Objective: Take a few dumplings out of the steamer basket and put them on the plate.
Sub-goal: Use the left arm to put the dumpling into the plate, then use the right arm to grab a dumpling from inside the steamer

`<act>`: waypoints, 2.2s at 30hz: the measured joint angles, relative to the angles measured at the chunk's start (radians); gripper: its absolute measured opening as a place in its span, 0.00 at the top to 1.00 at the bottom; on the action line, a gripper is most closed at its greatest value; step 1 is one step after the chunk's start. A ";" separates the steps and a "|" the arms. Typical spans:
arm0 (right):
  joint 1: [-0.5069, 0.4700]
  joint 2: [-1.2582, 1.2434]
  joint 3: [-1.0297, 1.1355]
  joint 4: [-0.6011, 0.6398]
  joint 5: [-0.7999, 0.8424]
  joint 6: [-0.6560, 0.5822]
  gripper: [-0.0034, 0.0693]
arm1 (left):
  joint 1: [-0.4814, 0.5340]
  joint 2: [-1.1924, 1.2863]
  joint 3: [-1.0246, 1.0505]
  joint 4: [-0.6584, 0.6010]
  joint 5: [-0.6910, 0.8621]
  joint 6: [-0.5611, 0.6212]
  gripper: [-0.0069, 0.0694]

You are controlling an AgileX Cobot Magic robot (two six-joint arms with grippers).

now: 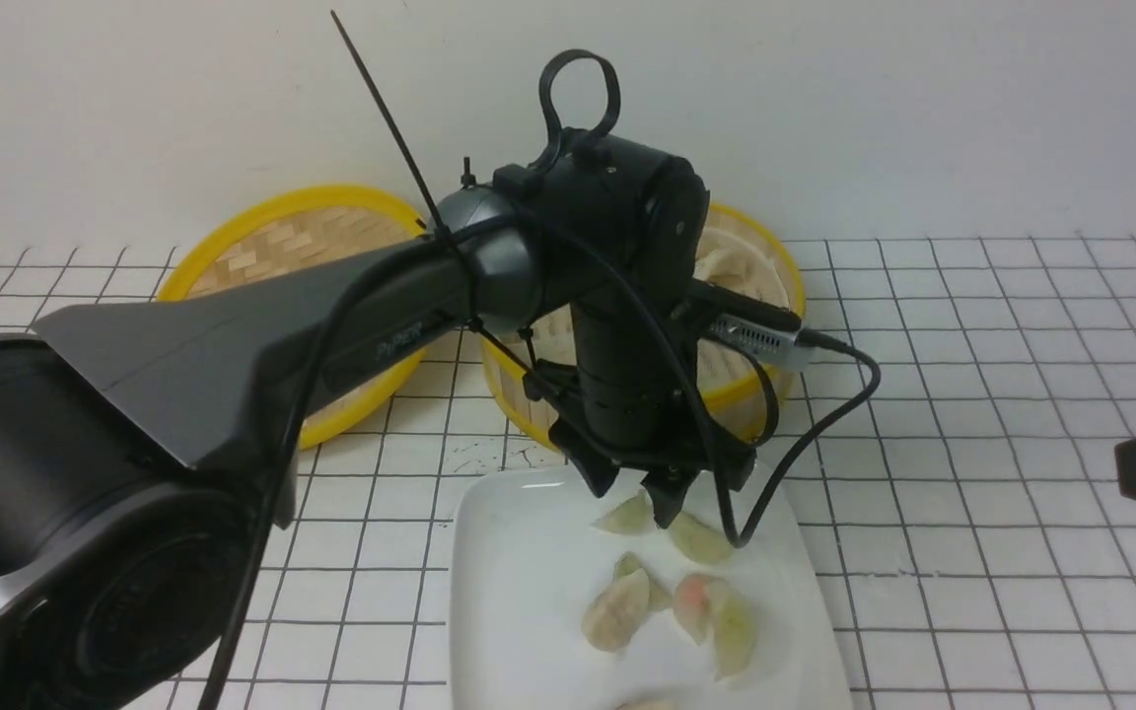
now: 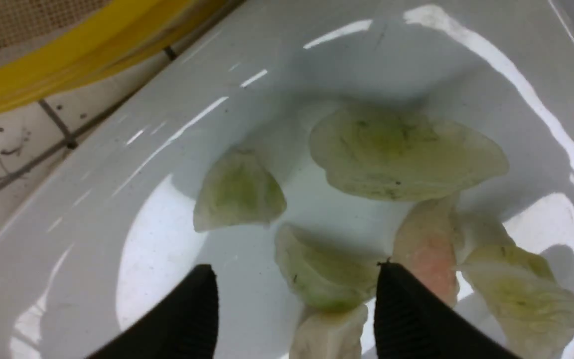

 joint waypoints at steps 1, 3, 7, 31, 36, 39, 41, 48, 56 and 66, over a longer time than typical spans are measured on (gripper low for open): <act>0.000 0.000 0.000 0.000 0.000 0.000 0.97 | 0.000 -0.002 0.000 0.002 0.000 0.000 0.38; 0.000 0.000 0.000 0.001 -0.005 0.000 0.97 | 0.000 -0.020 0.002 0.004 0.000 0.000 0.39; 0.000 0.014 -0.032 0.011 -0.032 0.000 0.97 | 0.000 -0.123 0.024 0.005 -0.001 -0.002 0.57; 0.183 1.339 -1.282 -0.115 0.024 -0.105 0.75 | 0.000 -1.242 0.732 0.180 -0.058 -0.246 0.92; 0.184 1.660 -1.686 -0.129 0.146 -0.030 0.49 | 0.000 -1.269 0.733 0.198 -0.013 -0.277 0.92; 0.184 1.781 -1.847 -0.136 0.154 0.020 0.38 | 0.000 -1.271 0.735 0.200 0.010 -0.282 0.92; 0.187 1.845 -1.920 -0.149 0.160 0.057 0.29 | 0.000 -1.271 0.736 0.215 0.022 -0.282 0.92; 0.235 1.892 -1.941 -0.279 0.163 0.076 0.21 | 0.000 -1.271 0.736 0.314 0.026 -0.282 0.92; 0.255 1.906 -1.943 -0.333 0.150 0.113 0.34 | 0.000 -1.271 0.736 0.359 0.027 -0.282 0.92; 0.264 1.856 -1.953 -0.314 0.176 0.190 0.38 | 0.000 -1.271 0.736 0.360 0.027 -0.282 0.92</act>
